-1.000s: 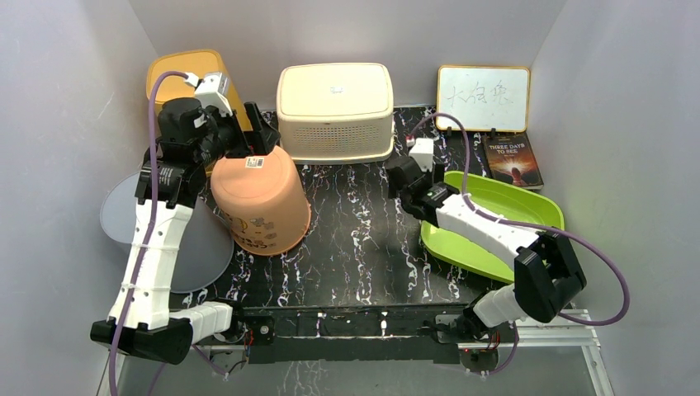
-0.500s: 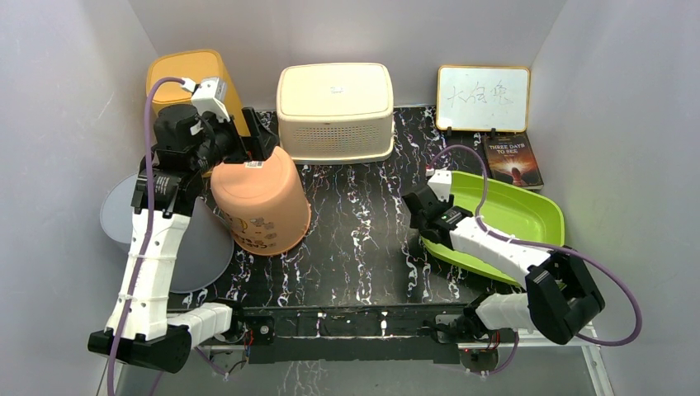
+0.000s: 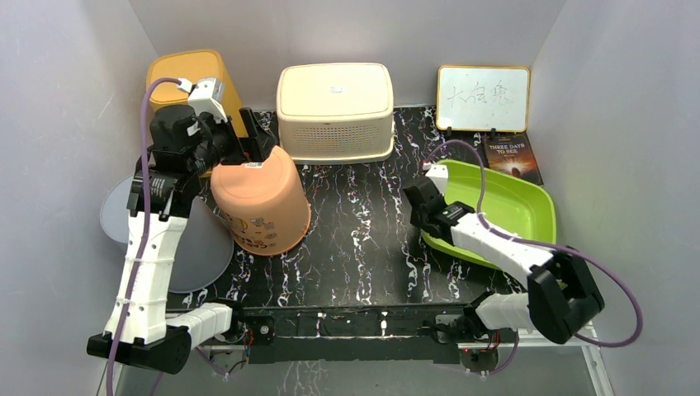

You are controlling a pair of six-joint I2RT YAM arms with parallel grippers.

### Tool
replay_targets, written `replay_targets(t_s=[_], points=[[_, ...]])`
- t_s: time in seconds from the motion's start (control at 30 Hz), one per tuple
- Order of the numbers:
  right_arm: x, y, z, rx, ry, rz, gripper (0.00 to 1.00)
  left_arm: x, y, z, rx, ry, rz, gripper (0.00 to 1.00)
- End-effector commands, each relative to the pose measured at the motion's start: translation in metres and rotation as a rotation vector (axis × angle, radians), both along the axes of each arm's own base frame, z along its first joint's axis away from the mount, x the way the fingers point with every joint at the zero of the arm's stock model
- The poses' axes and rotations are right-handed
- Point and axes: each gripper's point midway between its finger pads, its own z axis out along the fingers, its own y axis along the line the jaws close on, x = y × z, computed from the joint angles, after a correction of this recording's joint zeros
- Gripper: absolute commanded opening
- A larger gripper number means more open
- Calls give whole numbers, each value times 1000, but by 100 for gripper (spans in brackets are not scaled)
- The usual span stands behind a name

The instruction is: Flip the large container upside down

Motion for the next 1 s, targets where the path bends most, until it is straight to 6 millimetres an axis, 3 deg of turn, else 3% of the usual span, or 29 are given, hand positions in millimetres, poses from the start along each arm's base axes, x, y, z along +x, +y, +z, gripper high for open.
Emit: replay_targets(t_s=[0.0, 0.1, 0.17, 0.33, 0.53, 0.67, 0.77, 0.97], points=[[48, 68, 153, 438, -392, 87, 0, -13, 6, 34, 1, -68, 16, 98], [51, 94, 234, 673, -536, 142, 0, -17, 8, 48, 3, -89, 22, 98], [48, 106, 275, 839, -617, 171, 0, -21, 8, 58, -1, -106, 21, 98], [26, 122, 350, 1258, -780, 257, 0, -29, 9, 71, -13, -127, 21, 98], [4, 119, 383, 1565, -878, 314, 0, -35, 13, 82, -1, -140, 32, 98], [-15, 97, 380, 1787, -916, 278, 0, -35, 13, 85, -2, -150, 34, 98], [-22, 95, 371, 1886, -862, 275, 0, -31, 12, 82, -1, -138, 30, 98], [-39, 93, 380, 1978, -811, 280, 0, -28, 9, 82, -6, -133, 18, 98]])
